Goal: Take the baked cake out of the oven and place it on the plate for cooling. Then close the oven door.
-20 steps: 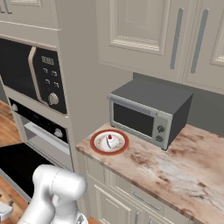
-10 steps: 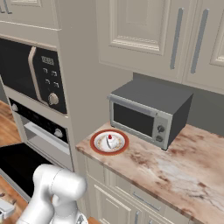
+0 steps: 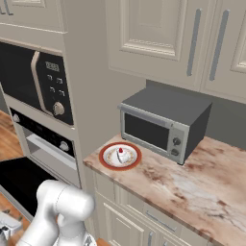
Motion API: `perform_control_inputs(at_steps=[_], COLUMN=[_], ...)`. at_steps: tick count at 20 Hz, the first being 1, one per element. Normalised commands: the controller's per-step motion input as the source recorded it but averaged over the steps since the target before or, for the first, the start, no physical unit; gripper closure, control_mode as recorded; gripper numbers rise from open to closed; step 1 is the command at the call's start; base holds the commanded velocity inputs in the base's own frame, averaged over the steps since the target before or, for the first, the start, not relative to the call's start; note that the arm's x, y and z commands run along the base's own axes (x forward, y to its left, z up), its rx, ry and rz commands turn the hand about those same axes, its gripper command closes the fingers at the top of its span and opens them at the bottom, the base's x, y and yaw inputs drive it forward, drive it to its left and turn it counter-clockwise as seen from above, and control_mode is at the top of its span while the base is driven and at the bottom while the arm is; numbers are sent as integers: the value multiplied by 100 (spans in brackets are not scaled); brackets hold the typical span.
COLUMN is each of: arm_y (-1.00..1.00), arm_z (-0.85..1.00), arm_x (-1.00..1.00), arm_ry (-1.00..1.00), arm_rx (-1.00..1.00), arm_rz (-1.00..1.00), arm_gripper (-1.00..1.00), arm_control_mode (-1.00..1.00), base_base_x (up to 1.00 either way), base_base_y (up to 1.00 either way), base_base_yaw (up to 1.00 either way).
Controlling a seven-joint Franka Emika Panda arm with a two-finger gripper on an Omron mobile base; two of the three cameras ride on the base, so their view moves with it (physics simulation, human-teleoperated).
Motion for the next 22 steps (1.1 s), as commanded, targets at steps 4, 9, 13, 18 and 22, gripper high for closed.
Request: perform_control_inputs(at_steps=[4, 9, 13, 18, 22], arm_y=[0, 0, 0, 0, 0], arm_z=[-36, -27, -9, 0, 0], arm_x=[9, 4, 21, 23, 18], arm_ry=[-3, -7, -5, -4, -3], arm_rx=[0, 0, 0, 0, 0], arm_rz=[0, 0, 0, -4, -6], arm_gripper=[-100, -100, -100, -100, -100], arm_control_mode=[-100, -100, -100, -100, -100], base_base_x=[0, 0, 0, 0, 0], base_base_y=[0, 0, 0, 0, 0], base_base_yaw=[0, 0, 0, 0, 0])
